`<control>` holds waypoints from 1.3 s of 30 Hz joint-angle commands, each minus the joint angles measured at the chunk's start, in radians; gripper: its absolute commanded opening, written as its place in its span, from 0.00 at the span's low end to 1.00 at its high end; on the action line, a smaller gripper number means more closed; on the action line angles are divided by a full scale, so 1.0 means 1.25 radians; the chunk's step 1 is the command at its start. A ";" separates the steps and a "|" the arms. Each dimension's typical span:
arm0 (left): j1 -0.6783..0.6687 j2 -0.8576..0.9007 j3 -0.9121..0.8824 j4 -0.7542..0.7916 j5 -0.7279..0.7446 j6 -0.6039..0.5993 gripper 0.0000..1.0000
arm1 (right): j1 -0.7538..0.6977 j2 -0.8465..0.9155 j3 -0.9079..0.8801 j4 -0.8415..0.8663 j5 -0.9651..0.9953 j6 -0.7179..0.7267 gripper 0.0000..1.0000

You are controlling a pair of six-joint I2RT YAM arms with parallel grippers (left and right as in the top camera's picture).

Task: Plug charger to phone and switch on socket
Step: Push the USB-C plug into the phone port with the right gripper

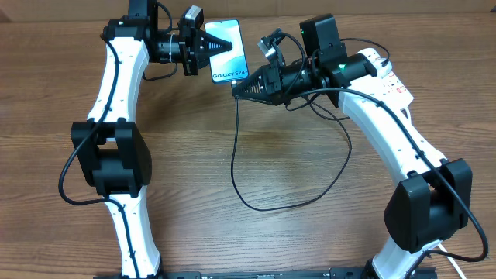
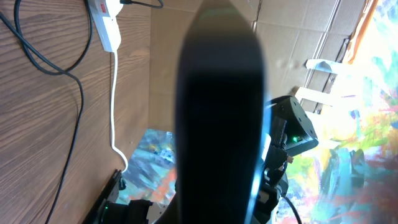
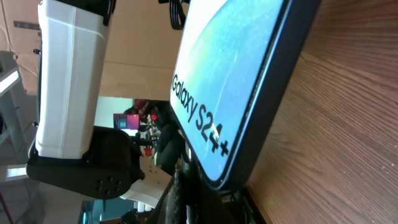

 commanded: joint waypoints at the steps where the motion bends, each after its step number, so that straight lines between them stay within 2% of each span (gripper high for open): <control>1: -0.006 -0.014 0.010 -0.001 0.050 0.006 0.04 | 0.008 -0.007 0.005 0.007 0.014 0.014 0.04; 39: -0.006 -0.014 0.010 -0.009 0.050 0.013 0.04 | 0.011 -0.007 0.005 0.034 0.032 0.072 0.04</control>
